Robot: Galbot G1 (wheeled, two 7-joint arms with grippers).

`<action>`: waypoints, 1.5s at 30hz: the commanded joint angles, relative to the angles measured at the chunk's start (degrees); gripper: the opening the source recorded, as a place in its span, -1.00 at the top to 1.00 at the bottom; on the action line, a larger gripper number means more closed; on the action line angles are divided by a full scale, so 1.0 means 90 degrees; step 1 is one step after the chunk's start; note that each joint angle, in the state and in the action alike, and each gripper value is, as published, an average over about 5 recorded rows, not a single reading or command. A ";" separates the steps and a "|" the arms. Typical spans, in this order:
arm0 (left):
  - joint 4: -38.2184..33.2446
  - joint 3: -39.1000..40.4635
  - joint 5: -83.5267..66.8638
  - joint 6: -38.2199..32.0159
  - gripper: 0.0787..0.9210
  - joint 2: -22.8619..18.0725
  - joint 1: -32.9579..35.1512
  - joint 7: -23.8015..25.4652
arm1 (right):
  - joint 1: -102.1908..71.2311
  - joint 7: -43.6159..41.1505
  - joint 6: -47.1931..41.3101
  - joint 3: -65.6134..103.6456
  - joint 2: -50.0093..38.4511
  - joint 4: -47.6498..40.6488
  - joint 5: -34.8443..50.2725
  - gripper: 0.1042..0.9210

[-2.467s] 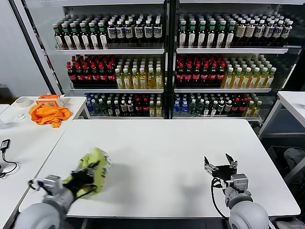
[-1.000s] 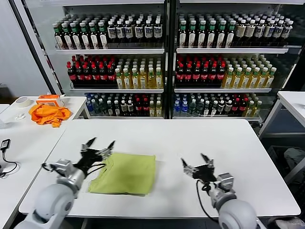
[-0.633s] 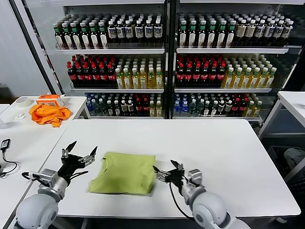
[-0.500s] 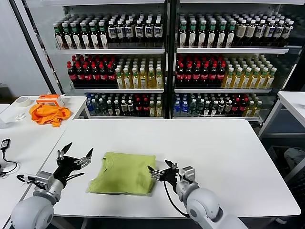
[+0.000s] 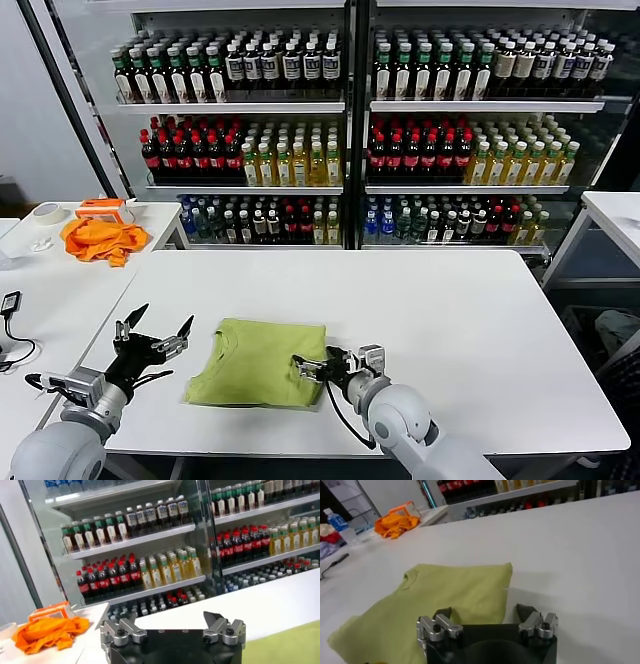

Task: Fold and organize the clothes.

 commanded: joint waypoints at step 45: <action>0.0235 0.0089 0.0147 0.0004 -0.77 -0.0187 -0.0078 -0.0029 | 0.0121 -0.2775 -0.0078 0.2022 -0.1866 -0.0328 -0.1337 0.97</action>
